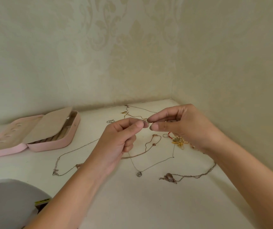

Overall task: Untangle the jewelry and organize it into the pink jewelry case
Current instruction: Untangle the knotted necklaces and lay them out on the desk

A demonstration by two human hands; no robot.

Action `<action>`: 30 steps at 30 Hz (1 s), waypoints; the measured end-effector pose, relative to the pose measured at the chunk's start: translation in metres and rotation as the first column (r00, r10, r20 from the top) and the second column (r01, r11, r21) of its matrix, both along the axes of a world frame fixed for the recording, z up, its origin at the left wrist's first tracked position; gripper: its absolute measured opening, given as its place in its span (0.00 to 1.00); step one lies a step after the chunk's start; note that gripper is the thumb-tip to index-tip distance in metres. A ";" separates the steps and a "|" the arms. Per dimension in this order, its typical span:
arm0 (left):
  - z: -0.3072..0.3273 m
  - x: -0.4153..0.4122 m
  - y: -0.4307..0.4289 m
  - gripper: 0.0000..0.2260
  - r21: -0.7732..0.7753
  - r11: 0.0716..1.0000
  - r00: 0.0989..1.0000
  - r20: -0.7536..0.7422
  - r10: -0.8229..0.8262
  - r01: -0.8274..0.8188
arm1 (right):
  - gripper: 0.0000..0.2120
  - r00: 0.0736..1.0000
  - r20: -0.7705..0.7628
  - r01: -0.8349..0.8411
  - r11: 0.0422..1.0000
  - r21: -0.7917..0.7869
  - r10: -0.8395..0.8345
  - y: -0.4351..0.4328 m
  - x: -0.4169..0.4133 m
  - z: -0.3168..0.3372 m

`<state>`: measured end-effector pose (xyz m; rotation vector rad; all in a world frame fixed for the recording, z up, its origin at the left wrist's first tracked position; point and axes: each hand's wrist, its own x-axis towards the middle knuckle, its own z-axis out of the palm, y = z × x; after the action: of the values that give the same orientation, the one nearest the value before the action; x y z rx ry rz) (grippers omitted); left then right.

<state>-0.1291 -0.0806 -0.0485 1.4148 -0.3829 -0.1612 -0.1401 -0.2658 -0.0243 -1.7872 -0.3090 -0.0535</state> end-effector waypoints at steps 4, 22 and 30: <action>0.001 -0.002 -0.001 0.09 0.014 0.998 0.995 0.076 0.057 -0.058 | 0.11 0.999 0.028 -0.018 0.999 0.033 0.018 0.001 0.000 -0.001; -0.009 0.000 -0.002 0.08 0.114 0.973 0.930 0.333 0.154 -0.202 | 0.05 0.969 0.232 -0.053 0.988 -0.147 0.087 0.000 -0.007 0.004; -0.002 -0.002 -0.005 0.11 0.078 0.980 0.962 0.217 0.163 -0.184 | 0.04 0.925 0.377 0.063 0.965 -0.256 0.040 0.003 -0.009 0.004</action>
<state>-0.1315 -0.0857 -0.0504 1.5604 -0.4268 0.1156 -0.1486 -0.2624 -0.0203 -2.0399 -0.6075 -0.3879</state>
